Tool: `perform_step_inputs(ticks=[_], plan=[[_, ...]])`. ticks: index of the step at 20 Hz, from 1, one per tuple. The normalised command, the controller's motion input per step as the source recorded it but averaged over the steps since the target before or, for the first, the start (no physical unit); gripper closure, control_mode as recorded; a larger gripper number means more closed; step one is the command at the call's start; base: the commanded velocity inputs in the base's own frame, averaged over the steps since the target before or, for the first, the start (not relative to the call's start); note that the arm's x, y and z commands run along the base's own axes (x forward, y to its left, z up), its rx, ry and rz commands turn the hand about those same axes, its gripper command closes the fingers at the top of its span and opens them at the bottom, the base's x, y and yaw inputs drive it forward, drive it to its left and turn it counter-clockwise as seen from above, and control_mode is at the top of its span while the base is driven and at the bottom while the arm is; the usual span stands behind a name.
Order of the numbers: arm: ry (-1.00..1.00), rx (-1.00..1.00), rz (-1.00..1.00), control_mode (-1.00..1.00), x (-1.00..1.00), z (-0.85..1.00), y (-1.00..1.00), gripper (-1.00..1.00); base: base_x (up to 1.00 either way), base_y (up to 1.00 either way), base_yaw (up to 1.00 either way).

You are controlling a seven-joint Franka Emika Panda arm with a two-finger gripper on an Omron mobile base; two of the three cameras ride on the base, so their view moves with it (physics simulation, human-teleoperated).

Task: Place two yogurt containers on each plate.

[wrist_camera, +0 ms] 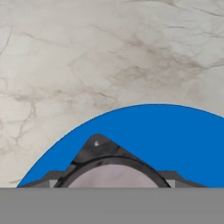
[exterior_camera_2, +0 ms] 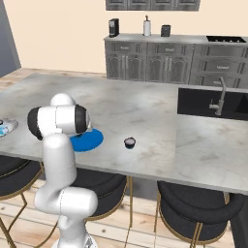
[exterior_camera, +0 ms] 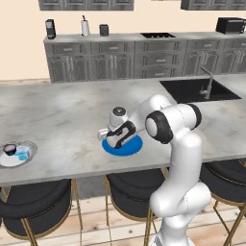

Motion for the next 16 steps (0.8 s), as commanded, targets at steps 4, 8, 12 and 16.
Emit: perform_step_inputs(ticks=[4,8,12,16], plan=[[0.00,0.00,0.00,-1.00,0.00,0.00,0.00,-1.00,0.00,0.00,0.00],[0.00,0.00,-0.01,-1.00,0.00,0.00,-0.02,-1.00,0.00,0.00,0.00],[0.00,0.00,-0.03,-1.00,-0.01,0.21,-0.04,-1.00,0.00,0.00,0.00],[-0.02,0.00,-0.09,-1.00,-0.15,0.35,0.00,-1.00,0.00,0.00,0.00]])
